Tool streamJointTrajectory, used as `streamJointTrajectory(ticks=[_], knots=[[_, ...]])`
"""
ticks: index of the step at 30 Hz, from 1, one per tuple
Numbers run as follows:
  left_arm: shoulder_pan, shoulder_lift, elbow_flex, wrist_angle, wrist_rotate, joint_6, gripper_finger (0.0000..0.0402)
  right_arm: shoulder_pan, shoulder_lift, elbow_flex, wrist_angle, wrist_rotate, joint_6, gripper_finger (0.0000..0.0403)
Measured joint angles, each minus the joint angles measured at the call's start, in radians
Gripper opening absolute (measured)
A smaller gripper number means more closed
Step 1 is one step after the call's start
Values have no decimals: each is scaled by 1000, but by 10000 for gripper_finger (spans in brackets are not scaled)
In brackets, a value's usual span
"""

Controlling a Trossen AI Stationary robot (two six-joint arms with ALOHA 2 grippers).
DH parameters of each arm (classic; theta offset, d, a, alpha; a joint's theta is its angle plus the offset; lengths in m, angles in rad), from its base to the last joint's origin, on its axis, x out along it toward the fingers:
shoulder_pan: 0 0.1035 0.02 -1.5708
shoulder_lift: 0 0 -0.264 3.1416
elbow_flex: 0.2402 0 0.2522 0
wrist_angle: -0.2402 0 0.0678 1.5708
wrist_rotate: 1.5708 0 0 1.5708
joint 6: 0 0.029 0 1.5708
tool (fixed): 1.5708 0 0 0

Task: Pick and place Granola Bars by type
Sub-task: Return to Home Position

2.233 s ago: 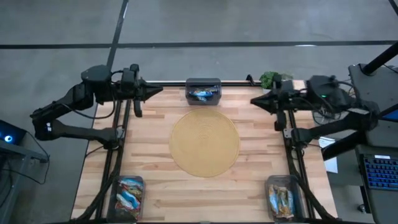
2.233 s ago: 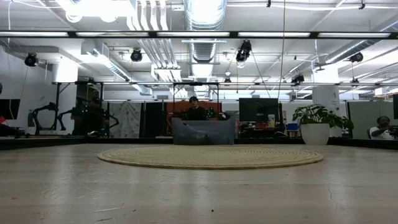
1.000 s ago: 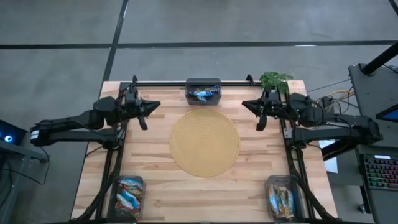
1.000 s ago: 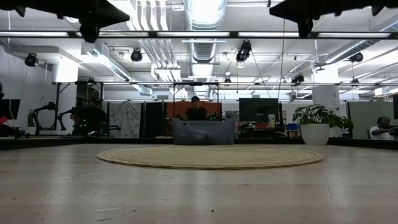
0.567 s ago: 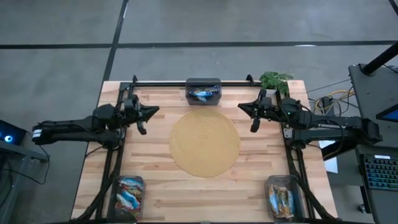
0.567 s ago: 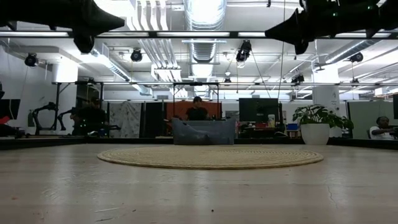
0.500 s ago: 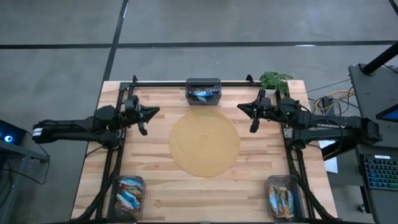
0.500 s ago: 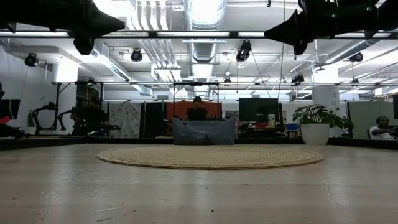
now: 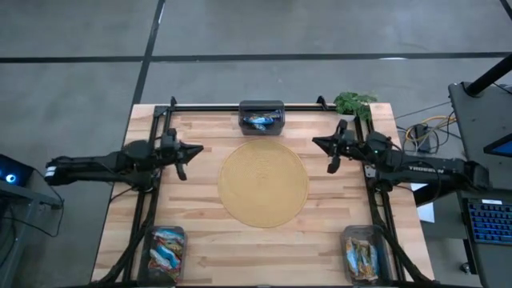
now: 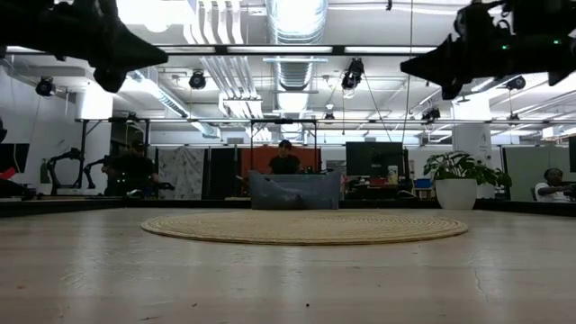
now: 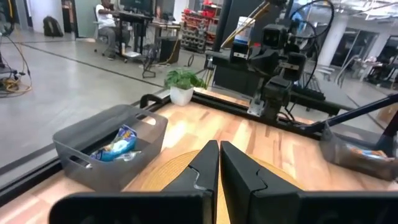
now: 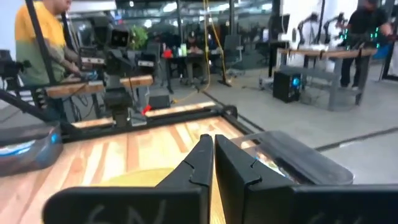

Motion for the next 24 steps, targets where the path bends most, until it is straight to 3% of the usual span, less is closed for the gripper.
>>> streamJointTrajectory(ticks=[10, 19, 24], knots=[[0, -163, -52, -49, 7, -11, 0, -11, -214, -105, -40, 69, 5, 8], [0, -261, -79, -98, 30, -12, 0, -10, -402, -106, -284, 90, -20, 8], [-1, -284, -79, -132, 32, -16, 0, -7, -533, -113, -307, 75, 46, 8]])
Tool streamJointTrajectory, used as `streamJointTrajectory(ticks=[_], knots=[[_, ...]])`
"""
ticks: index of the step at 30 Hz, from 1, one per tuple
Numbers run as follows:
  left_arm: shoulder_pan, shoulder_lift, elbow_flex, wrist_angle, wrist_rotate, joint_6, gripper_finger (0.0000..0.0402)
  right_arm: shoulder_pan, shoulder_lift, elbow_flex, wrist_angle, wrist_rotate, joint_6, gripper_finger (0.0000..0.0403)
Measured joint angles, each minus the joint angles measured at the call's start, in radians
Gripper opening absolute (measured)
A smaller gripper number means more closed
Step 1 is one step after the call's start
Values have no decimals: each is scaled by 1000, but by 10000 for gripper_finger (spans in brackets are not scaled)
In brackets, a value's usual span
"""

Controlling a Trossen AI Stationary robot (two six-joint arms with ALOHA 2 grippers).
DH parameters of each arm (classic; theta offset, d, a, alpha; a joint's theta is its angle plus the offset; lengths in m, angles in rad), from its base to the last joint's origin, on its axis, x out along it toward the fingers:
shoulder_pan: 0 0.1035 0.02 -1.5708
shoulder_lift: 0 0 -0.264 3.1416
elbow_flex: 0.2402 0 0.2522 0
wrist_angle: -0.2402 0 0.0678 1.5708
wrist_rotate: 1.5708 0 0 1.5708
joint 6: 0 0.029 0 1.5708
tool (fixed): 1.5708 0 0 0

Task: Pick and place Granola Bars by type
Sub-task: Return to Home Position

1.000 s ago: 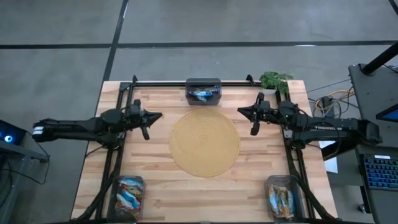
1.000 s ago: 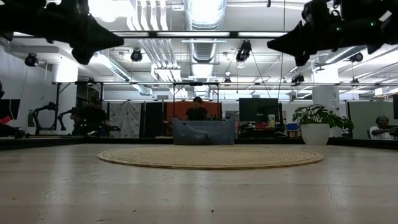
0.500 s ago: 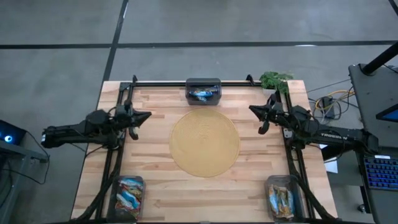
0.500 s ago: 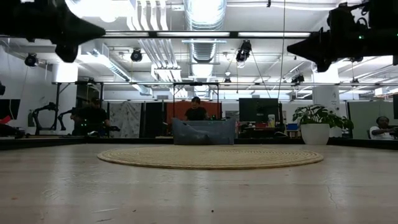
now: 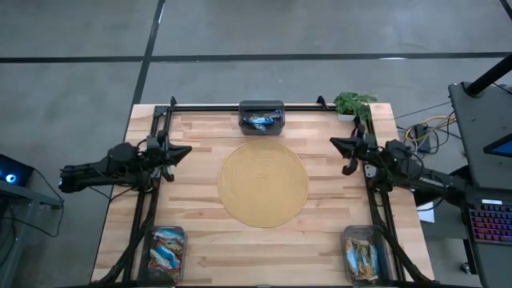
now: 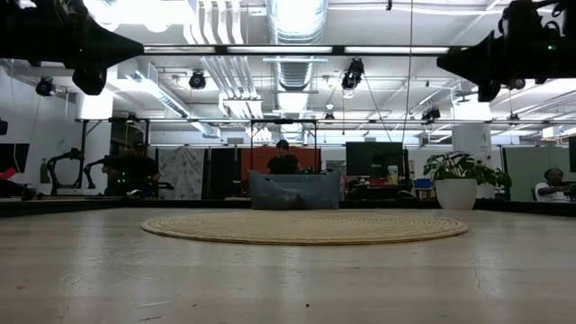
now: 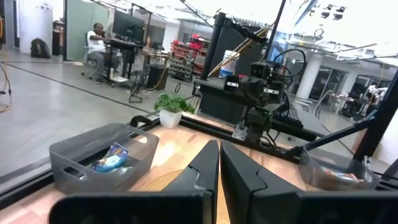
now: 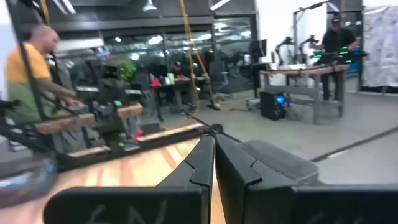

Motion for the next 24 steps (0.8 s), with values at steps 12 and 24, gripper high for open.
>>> streamJointTrajectory(ticks=[12, 24], knots=[[0, 0, -1, -20, 4, 0, 0, 129, -116, -95, 70, 42, 12, 8], [0, 0, -83, 8, 62, -10, 0, 265, -61, -109, 61, 61, -31, 8]])
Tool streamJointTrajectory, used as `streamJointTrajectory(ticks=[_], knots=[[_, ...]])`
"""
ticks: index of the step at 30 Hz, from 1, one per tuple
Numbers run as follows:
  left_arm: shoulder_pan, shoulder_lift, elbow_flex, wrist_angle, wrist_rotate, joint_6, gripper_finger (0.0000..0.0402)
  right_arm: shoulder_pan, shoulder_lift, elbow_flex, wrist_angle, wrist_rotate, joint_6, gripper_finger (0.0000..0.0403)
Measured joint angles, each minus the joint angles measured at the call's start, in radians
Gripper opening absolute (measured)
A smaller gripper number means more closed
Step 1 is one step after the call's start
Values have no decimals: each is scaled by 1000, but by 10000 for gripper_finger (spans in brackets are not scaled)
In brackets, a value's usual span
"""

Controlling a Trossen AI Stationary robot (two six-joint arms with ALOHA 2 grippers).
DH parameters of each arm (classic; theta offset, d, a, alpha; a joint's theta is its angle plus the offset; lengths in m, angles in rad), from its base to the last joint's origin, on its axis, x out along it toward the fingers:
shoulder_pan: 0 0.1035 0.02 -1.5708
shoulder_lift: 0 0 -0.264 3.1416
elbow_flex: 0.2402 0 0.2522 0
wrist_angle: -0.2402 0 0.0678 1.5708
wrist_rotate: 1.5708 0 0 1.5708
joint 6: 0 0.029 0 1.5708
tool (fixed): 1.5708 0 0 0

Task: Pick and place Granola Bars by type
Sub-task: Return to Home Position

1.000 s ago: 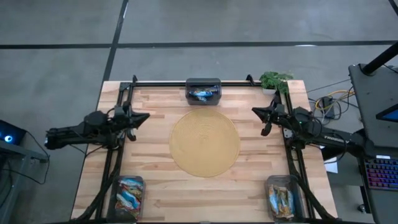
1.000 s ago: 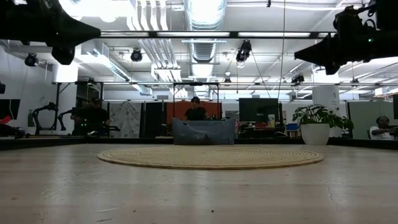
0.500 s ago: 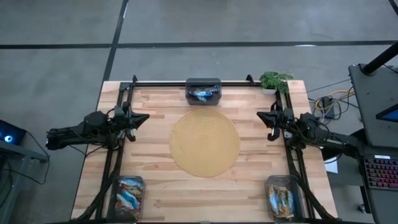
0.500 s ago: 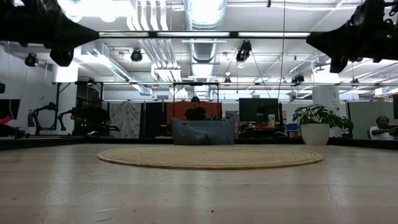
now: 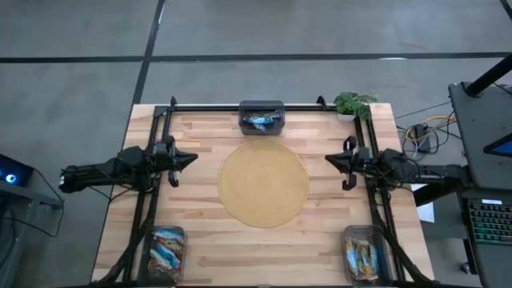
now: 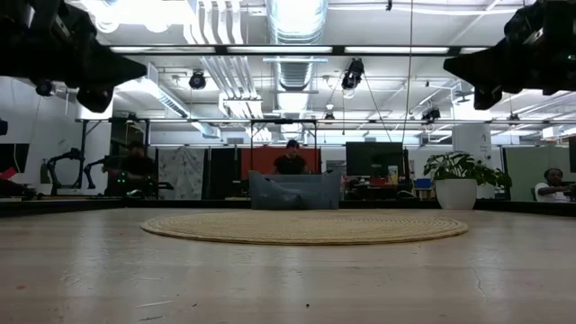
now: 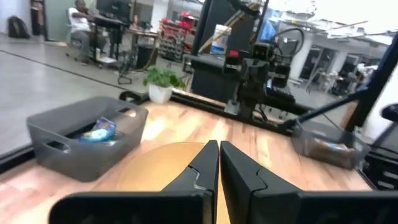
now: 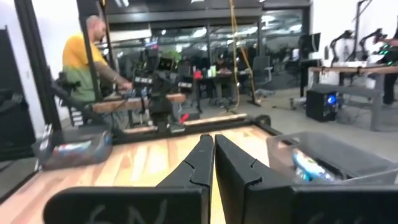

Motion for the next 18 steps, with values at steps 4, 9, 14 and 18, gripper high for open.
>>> streamJointTrajectory(ticks=[4, 9, 14, 18], knots=[[0, 0, -16, -1, 39, -8, 0, 26, 34, 0, 3, -6, -2, 8], [0, 0, -28, -2, 111, -5, 0, 47, 45, 0, 3, -47, -1, 8], [0, 0, -32, -10, 114, 17, 0, 54, 50, 0, 2, -60, -17, 8], [0, 0, -30, -11, 118, 17, 0, 58, 51, 0, 3, -60, -13, 8]])
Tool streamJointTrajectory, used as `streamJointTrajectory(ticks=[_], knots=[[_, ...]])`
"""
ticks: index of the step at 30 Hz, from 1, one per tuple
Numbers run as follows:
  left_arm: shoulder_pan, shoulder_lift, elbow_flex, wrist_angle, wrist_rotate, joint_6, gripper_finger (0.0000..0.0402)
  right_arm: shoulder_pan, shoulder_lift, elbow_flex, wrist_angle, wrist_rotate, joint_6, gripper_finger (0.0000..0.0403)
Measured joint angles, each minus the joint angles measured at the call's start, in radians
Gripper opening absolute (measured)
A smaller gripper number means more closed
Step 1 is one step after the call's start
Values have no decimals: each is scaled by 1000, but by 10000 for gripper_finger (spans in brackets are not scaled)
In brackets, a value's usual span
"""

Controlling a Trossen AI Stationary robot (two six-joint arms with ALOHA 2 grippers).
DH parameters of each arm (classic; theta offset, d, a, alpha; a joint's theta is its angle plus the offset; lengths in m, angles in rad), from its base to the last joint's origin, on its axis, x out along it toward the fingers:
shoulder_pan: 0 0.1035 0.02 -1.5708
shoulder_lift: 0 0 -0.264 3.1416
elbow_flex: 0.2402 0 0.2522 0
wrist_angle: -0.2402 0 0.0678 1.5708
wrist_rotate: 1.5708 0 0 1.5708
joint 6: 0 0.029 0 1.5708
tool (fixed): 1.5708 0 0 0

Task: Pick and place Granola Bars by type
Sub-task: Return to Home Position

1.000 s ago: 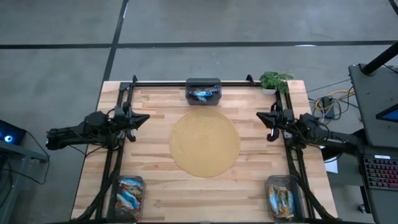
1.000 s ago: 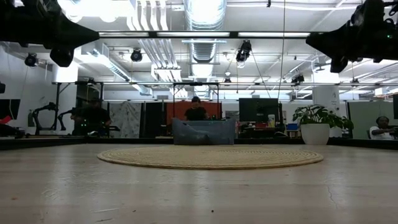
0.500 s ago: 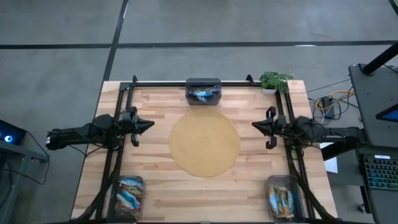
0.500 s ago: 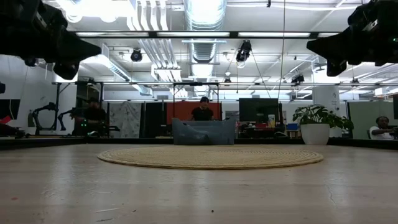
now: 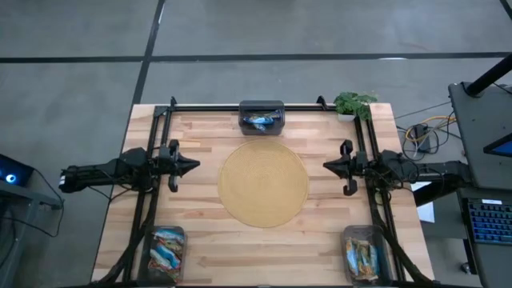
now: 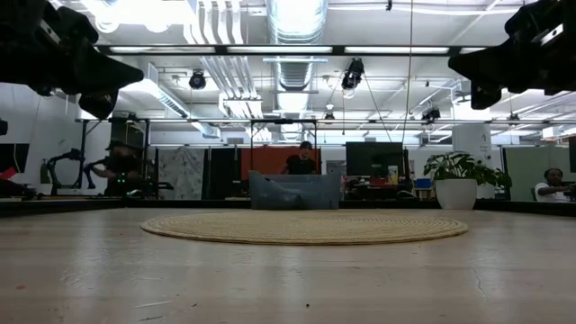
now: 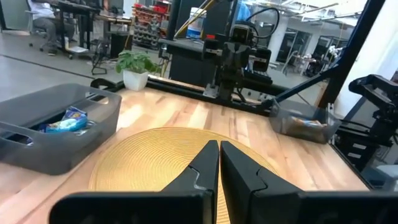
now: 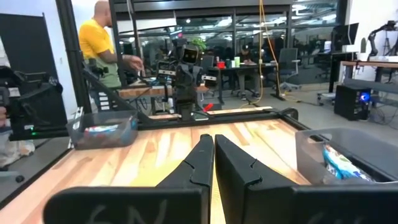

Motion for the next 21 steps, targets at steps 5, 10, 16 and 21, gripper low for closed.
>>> streamJointTrajectory(ticks=[5, 10, 16, 21], knots=[[0, 1, -1, -1, 1, 33, 0, 2, 1, 0, -16, 0, -2, 8], [0, 2, -1, -2, -6, 32, 0, 2, 1, 0, -38, 0, 88, 8], [0, 6, -6, 0, -9, -17, 0, 2, 0, 0, -74, 1, 90, 8], [0, 7, -47, 87, -1, -59, 0, 2, 1, 0, -77, 1, 113, 8]])
